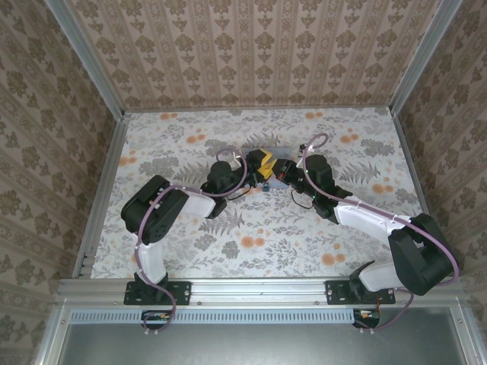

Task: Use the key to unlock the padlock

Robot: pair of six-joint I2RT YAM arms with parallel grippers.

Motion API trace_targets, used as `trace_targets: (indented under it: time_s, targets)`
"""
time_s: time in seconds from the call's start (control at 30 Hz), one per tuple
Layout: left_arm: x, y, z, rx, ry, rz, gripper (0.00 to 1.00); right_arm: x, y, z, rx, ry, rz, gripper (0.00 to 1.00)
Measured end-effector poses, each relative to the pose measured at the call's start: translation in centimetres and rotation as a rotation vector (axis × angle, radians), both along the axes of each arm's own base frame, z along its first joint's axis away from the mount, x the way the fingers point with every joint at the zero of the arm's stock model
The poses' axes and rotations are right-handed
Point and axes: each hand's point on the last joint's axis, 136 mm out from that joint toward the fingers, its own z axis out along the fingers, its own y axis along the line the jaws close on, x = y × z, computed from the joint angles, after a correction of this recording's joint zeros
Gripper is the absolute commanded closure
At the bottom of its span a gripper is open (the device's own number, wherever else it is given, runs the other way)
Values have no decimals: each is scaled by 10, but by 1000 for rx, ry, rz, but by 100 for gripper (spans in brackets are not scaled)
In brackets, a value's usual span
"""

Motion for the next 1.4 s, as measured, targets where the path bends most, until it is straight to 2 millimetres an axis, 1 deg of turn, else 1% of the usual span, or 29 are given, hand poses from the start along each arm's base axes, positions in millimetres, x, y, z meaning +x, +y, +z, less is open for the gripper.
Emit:
trace_targets:
  time_s: [0.17,0.23,0.3,0.43,0.7,0.9,1.17,1.27,1.3,1.4]
  targets:
    - [0,0,1,-2,-3,2,63,0,-1,-1,-2,2,-3,100]
    - [1,0,1,-4,-5,4,67,0,-1,-2,-3,3,-3,100]
    - [1,1,2,-6,-6,6,73,0,-1,-3,-4,5,-4,100]
    - [2,1,3,-10,-11,12,80,0,-1,-4,-6,7,-6,100]
    - [3,2,5,-15,-16,21,89,0,-2,-4,-7,7,-8,100]
    - [3,5,2,-11,-11,31,100,0,-3,-5,-11,10,-17,100]
    - [3,5,3,-15,-15,32,100,1,-4,-5,-13,9,-23,100]
    - [3,5,4,-16,-21,32,77,1,-4,-5,-11,10,-25,100]
    - [3,5,4,-17,-18,31,72,1,-4,-5,-9,9,-25,100]
    - [1,4,3,-12,-22,25,66,2,-4,-3,-5,3,-25,100]
